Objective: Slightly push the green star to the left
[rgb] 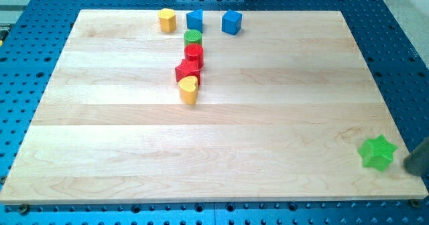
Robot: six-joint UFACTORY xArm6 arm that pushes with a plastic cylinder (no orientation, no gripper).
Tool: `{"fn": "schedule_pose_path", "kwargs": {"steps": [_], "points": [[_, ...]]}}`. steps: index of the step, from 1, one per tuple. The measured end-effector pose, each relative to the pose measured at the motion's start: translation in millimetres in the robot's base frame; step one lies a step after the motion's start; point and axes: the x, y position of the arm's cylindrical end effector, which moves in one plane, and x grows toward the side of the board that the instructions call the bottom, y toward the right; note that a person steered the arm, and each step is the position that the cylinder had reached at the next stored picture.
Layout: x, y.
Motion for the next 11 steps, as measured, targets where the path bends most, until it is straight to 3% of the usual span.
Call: {"fn": "schedule_pose_path", "kwargs": {"steps": [2, 5, 7, 8, 11], "points": [[-51, -27], [-47, -27], [-24, 8], [-3, -4], [-12, -66]]}}
